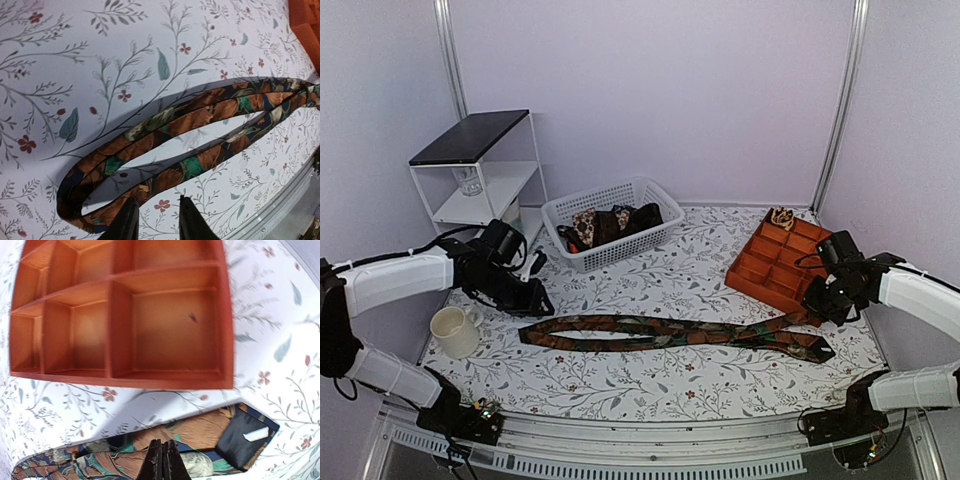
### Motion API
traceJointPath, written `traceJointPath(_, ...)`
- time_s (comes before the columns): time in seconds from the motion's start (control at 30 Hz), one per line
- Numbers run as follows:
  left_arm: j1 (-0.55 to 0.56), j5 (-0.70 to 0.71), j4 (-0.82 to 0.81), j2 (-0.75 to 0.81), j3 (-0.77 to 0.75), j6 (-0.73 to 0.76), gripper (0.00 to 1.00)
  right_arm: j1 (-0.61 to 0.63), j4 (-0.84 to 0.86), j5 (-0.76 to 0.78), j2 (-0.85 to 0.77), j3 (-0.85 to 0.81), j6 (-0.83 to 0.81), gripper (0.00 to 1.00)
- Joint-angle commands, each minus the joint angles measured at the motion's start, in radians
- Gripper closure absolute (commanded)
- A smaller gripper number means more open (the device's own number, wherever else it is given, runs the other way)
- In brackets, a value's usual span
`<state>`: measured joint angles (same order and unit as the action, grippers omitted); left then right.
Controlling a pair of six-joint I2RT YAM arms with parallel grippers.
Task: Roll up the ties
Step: Flatten out the tie at the center of the board.
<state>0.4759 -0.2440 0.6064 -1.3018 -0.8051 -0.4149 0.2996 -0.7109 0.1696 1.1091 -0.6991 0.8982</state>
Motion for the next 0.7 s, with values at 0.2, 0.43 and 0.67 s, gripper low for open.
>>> traceJointPath(0.2,0.067,-0.158,0.046,-0.182,-0.206,0.481,0.75,-0.005,-0.047,0.097,-0.077,0.063,0.114,1.0)
traceJointPath(0.43,0.067,-0.121,0.142,-0.219,-0.218,0.842,0.8,-0.005,-0.033,0.139,-0.119,0.057,0.108,1.0)
traceJointPath(0.67,0.056,-0.296,0.263,-0.21,-0.193,1.024,0.51,-0.014,-0.031,0.116,-0.15,0.1,0.116,1.0)
